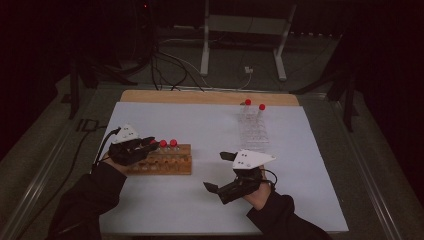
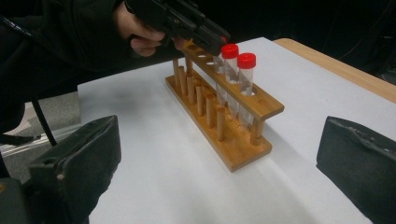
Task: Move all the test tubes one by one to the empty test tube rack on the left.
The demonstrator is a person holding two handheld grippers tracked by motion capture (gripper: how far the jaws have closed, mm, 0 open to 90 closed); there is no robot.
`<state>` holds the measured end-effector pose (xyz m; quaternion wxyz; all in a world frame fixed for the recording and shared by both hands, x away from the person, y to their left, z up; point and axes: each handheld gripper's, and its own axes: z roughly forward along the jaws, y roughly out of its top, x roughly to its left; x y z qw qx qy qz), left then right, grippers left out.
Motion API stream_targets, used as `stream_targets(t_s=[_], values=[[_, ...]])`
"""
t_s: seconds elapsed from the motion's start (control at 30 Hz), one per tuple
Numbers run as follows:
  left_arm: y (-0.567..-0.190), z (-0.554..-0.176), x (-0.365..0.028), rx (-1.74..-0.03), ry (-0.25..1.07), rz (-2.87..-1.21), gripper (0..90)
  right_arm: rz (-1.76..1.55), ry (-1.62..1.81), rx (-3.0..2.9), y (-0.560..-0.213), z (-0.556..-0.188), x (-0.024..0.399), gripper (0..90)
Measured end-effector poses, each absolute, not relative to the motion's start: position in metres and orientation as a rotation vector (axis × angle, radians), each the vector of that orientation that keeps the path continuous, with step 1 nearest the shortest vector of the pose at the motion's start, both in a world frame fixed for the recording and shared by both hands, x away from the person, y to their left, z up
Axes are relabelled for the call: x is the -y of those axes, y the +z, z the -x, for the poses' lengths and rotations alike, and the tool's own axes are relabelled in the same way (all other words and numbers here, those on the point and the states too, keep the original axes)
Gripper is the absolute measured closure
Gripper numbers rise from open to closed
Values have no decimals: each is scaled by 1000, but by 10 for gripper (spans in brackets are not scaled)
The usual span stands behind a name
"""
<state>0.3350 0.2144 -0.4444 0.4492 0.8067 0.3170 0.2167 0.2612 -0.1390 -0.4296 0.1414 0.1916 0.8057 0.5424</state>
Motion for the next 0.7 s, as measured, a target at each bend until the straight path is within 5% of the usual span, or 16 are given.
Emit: stream_targets(t_s=[0.27,0.7], values=[[-440,-332,-216,-765,519,-2004,680,-554,1574,-2311,-426,-262,142,0],[-419,-300,-221,-702,487,-1966,156,-598,1646,-2226,-414,-275,161,0]])
